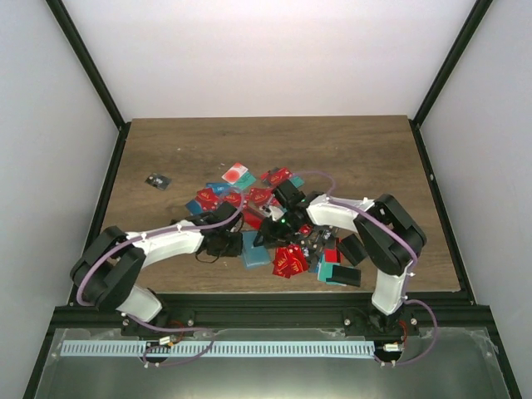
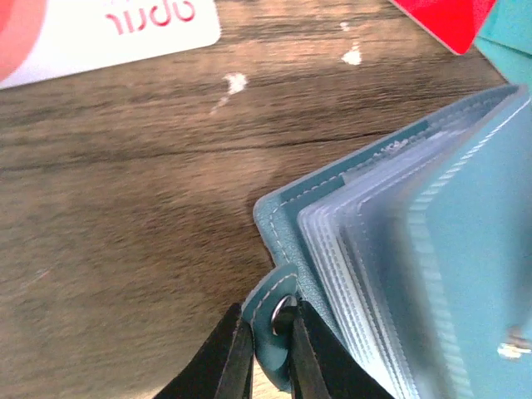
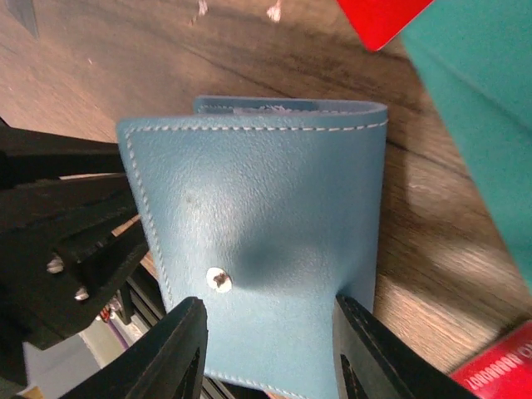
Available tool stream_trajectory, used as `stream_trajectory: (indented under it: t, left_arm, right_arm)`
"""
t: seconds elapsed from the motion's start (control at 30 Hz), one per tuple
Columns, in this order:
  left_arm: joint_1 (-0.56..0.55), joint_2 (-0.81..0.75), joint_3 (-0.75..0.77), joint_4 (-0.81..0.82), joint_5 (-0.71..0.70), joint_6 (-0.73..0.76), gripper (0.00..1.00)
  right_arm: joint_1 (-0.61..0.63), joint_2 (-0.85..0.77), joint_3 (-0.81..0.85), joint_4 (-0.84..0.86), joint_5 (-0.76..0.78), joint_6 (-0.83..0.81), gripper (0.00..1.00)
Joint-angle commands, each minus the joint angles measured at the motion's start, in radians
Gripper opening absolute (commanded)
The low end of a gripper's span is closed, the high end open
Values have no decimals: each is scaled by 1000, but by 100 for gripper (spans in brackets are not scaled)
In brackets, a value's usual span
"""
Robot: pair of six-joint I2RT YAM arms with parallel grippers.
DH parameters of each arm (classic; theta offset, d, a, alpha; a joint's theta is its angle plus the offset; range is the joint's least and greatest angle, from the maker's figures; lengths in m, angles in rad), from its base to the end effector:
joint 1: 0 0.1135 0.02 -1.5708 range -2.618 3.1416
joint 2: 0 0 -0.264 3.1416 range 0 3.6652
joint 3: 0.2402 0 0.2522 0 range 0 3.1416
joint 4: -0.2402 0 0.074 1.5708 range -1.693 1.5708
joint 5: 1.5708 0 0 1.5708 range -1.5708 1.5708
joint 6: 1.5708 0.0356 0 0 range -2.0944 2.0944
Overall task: Put the credit cards into the card holder
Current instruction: Close the card holder at the center of the board.
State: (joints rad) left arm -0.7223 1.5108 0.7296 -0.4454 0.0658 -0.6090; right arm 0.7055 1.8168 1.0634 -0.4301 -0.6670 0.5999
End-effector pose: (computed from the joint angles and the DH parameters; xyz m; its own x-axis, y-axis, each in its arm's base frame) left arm 0.1915 -0.1719 0.1440 -0.9662 0.0906 -0.2414 0.1507 0.9580 -0.2438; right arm 0.2465 0.2389 0.1513 -0.9699 -0.2434 0.0116 -0.1693 0.7076 0.6860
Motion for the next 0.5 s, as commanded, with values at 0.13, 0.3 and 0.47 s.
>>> stream_trajectory:
  t: [0.13, 0.3, 0.47]
  left_arm:
    - [16, -110, -90, 71, -4, -70, 18]
    - [21, -155, -144, 138, 23, -82, 18]
    - [24, -205, -204, 229, 40, -84, 20]
  right_arm:
    - [68, 86, 96, -73, 123, 6, 43]
    - [89, 131, 144, -144, 201, -8, 43]
    - [127, 169, 191, -202, 256, -22, 43]
